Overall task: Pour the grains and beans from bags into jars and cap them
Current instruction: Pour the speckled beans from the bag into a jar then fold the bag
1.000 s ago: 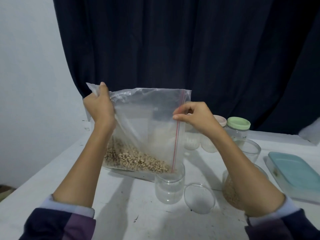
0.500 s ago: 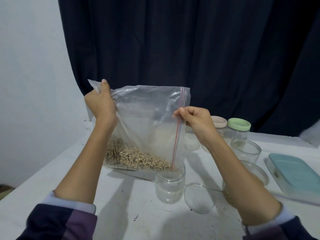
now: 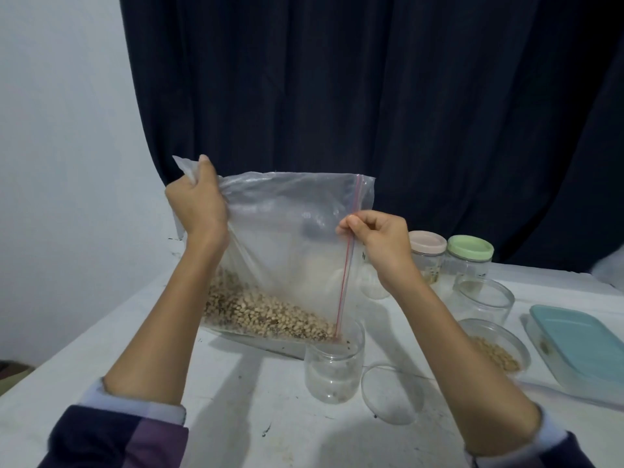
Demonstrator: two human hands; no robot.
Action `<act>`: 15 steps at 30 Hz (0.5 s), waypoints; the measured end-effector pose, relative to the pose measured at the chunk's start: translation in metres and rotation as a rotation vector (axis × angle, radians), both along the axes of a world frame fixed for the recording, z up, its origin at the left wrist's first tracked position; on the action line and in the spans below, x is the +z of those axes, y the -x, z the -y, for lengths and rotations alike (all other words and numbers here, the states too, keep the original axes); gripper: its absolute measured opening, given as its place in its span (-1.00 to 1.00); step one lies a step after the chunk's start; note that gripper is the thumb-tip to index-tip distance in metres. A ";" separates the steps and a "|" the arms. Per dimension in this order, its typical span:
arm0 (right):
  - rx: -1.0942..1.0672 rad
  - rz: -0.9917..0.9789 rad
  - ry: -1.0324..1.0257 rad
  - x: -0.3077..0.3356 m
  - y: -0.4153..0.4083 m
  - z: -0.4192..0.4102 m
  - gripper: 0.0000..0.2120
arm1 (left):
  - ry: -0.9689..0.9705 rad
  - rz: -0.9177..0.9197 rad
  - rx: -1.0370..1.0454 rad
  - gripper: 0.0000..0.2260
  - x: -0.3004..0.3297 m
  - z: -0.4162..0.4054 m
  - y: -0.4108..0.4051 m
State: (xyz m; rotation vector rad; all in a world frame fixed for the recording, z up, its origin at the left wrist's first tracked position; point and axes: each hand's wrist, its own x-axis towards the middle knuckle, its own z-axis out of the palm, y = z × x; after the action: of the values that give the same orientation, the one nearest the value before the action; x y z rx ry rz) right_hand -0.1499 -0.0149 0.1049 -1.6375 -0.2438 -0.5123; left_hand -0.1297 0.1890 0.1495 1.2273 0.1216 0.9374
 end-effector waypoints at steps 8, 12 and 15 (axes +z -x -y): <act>0.002 -0.012 0.011 0.000 0.001 -0.005 -0.75 | -0.008 -0.002 0.019 -0.54 -0.001 -0.003 -0.001; 0.006 -0.018 0.018 0.000 0.001 -0.006 -0.76 | -0.006 -0.003 0.024 -0.55 -0.001 -0.003 -0.001; -0.023 -0.017 0.001 0.000 0.000 -0.006 -0.75 | -0.009 0.001 0.024 -0.55 -0.001 -0.004 -0.002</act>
State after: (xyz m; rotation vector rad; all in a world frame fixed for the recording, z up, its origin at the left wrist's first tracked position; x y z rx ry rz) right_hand -0.1496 -0.0089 0.1045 -1.6462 -0.2131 -0.5158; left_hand -0.1282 0.1926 0.1484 1.2363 0.1317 0.9600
